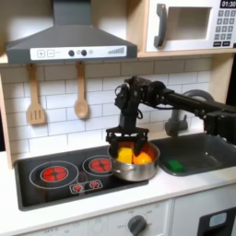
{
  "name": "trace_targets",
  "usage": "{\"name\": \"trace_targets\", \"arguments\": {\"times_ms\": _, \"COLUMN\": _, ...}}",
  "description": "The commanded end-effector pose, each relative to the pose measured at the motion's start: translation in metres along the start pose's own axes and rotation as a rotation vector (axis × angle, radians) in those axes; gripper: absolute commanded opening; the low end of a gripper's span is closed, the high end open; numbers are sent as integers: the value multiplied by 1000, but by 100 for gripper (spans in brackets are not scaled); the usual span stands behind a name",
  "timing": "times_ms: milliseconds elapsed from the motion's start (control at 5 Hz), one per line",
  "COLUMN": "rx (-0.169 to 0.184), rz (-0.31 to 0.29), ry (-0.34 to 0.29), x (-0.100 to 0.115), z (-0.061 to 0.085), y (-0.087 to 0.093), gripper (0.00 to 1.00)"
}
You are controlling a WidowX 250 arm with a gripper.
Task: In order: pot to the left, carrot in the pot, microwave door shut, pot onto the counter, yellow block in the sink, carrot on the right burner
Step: 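Take the yellow block out of the pot and put it in the sink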
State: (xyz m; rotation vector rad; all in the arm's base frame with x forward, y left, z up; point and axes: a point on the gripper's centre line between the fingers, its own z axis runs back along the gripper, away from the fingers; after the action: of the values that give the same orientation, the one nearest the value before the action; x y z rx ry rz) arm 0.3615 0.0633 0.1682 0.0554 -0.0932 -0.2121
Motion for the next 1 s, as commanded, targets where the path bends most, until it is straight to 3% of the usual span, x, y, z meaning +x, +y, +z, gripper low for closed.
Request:
{"name": "trace_targets", "arguments": {"times_ms": 0, "rx": 12, "rz": 16, "ry": -10, "x": 1, "z": -4, "y": 2, "gripper": 100}}
{"name": "trace_targets", "arguments": {"times_ms": 600, "rx": 20, "rz": 27, "ry": -20, "x": -2, "z": -8, "y": 3, "gripper": 100}}
{"name": "trace_targets", "arguments": {"times_ms": 800, "rx": 19, "rz": 37, "ry": -31, "x": -3, "z": -6, "y": 3, "gripper": 24}}
